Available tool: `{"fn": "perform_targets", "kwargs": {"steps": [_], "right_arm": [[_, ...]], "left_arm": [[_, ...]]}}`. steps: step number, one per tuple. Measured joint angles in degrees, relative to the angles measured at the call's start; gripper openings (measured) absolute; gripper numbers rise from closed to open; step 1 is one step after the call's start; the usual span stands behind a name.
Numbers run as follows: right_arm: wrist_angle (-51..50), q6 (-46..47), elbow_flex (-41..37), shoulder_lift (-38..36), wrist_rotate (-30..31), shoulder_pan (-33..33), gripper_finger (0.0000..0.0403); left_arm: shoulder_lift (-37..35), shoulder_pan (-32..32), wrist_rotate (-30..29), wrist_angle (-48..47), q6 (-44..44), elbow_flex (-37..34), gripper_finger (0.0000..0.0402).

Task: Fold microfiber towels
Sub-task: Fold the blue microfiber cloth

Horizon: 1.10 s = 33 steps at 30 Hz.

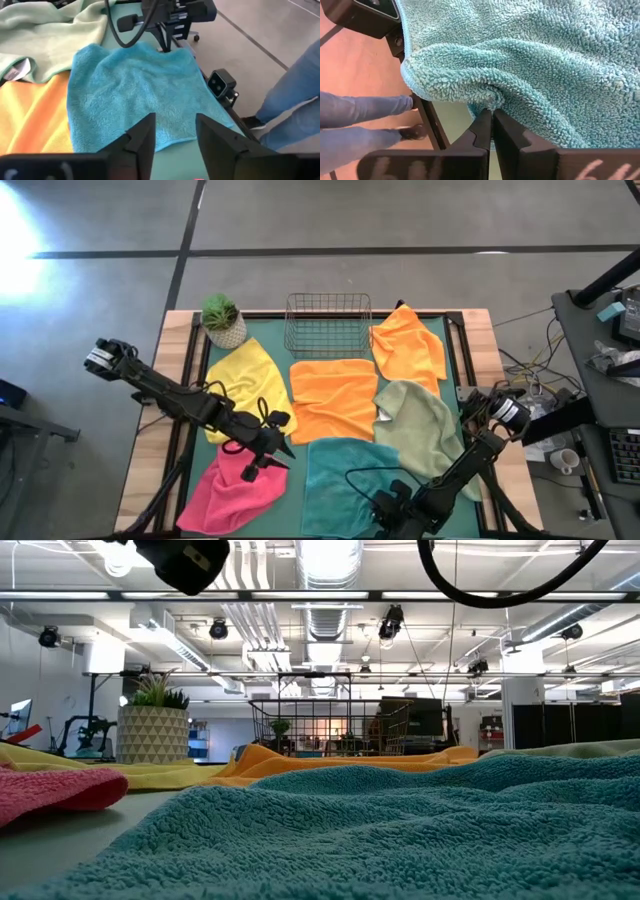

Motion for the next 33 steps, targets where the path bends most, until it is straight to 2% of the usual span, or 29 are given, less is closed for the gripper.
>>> {"fn": "perform_targets", "kwargs": {"steps": [8,16,23,33], "right_arm": [[-0.02,-1.35,0.07,0.0,1.46,-1.05,0.0008],[0.44,-3.83,0.09,-0.07,1.54,-1.49,0.0008],[0.26,-5.79,0.09,-0.07,1.41,-2.06,0.0008],[0.18,-8.1,0.09,-0.07,1.41,-2.56,0.0008]], "left_arm": [[2.2,-4.0,-2.92,0.17,-0.07,0.43,0.0134],[13.1,-9.65,-8.03,0.22,-0.09,5.92,0.0134],[22.74,-11.54,-8.52,-0.37,-0.04,13.46,0.0134],[30.88,-14.73,-8.95,-0.22,-0.13,18.14,0.0134]]}}
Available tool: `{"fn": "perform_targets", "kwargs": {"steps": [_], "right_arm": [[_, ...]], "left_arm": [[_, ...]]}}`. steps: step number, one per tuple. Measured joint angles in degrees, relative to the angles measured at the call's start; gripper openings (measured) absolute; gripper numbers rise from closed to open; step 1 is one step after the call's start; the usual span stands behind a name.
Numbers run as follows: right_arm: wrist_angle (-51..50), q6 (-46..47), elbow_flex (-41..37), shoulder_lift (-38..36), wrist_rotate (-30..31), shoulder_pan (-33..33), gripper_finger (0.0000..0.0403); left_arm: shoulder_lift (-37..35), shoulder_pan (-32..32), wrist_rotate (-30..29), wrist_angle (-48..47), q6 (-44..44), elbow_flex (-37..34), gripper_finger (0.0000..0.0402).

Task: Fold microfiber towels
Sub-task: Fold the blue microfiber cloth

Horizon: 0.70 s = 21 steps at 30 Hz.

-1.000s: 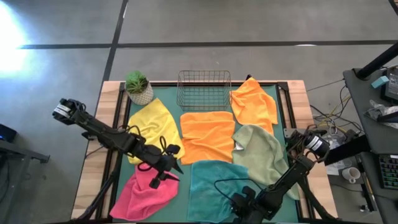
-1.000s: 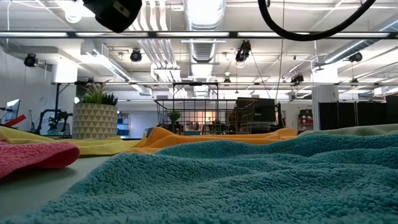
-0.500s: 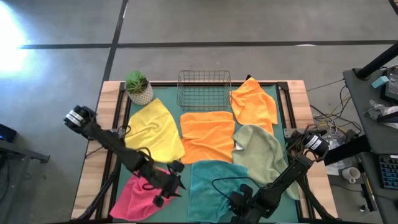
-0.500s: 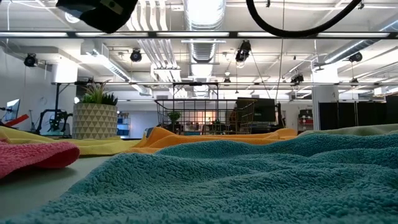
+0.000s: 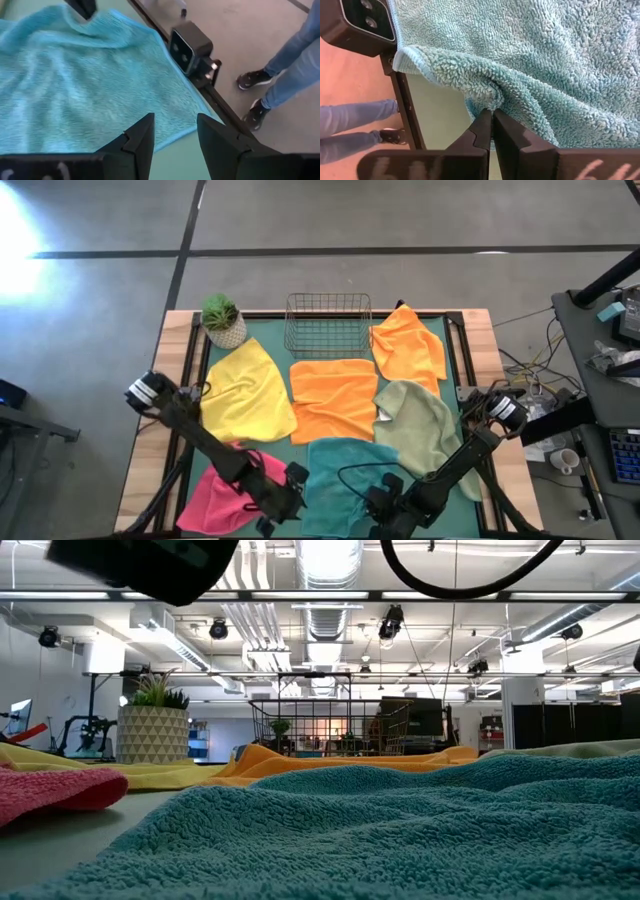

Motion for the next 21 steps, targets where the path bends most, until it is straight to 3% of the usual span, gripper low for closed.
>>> {"fn": "perform_targets", "kwargs": {"steps": [6,21], "right_arm": [[-0.2,-0.22,0.0,0.0,0.0,0.02,0.0008],[-0.17,-1.11,-0.01,0.0,-0.02,0.02,0.0008]], "left_arm": [[4.06,-0.9,0.01,0.42,-4.37,2.17,0.0134],[11.02,-2.45,0.1,0.54,-4.33,6.98,0.0134]]}}
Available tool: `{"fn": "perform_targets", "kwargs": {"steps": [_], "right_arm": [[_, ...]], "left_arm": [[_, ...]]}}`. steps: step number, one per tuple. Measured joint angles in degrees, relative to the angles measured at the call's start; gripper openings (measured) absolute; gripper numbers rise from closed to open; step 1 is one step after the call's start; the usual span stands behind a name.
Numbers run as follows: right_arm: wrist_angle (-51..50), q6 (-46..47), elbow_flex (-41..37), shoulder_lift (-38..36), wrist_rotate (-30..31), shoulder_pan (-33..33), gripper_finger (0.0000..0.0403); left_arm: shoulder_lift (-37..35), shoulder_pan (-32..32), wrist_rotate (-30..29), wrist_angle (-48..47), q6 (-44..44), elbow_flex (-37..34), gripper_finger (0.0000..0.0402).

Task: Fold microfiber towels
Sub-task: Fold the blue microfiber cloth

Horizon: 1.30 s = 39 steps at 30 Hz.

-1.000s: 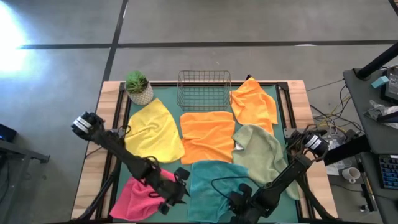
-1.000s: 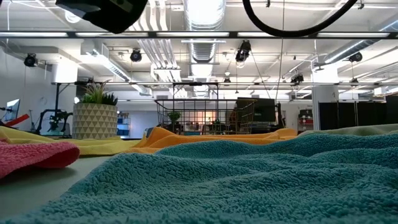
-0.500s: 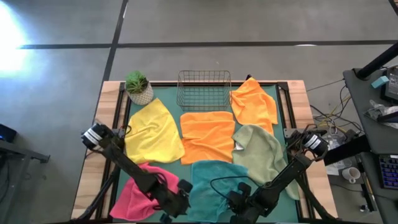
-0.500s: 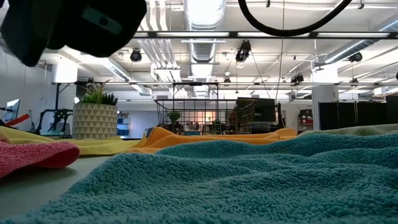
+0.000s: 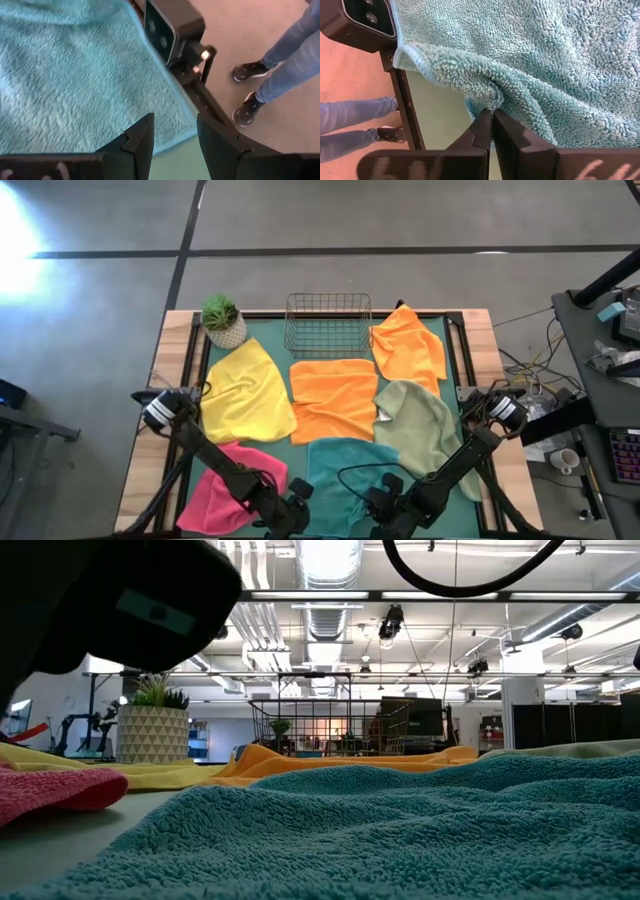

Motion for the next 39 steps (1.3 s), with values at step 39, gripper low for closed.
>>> {"fn": "perform_targets", "kwargs": {"steps": [39], "right_arm": [[-0.01,-1.2,3.18,0.0,-1.76,1.38,0.0008]], "left_arm": [[1.43,0.46,-4.7,-2.49,-15.66,-0.26,0.0001]]}}
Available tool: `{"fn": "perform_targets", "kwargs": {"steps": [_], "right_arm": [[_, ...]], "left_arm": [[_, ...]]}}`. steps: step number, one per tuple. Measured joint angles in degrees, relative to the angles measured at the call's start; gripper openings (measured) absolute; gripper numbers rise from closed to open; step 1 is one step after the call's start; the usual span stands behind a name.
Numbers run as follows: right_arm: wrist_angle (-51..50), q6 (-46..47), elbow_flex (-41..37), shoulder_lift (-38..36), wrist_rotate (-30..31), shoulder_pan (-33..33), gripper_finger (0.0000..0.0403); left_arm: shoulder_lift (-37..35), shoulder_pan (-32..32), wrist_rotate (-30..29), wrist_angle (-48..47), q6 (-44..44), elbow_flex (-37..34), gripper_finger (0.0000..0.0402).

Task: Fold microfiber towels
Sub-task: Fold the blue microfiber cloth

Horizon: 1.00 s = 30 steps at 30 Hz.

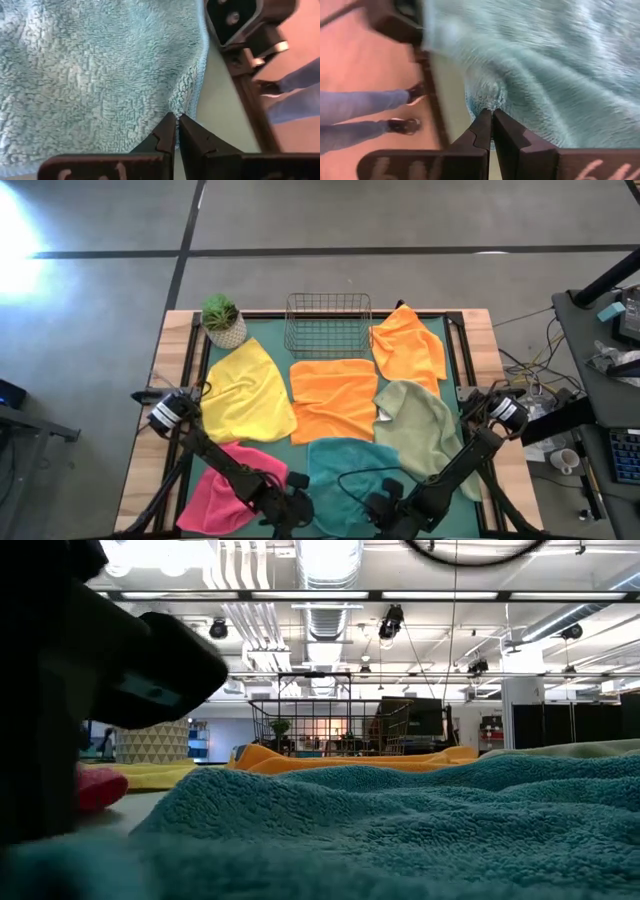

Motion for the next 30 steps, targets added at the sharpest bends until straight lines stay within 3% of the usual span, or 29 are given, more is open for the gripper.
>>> {"fn": "perform_targets", "kwargs": {"steps": [16,30], "right_arm": [[-13.5,-2.92,10.87,0.0,3.55,1.98,0.0008],[-35.01,-5.06,25.53,-0.26,9.91,2.18,0.0008]], "left_arm": [[-11.62,0.03,-0.74,-10.88,-0.97,1.05,0.0],[-25.44,0.34,-10.06,-21.38,-0.93,0.92,0.0]]}}
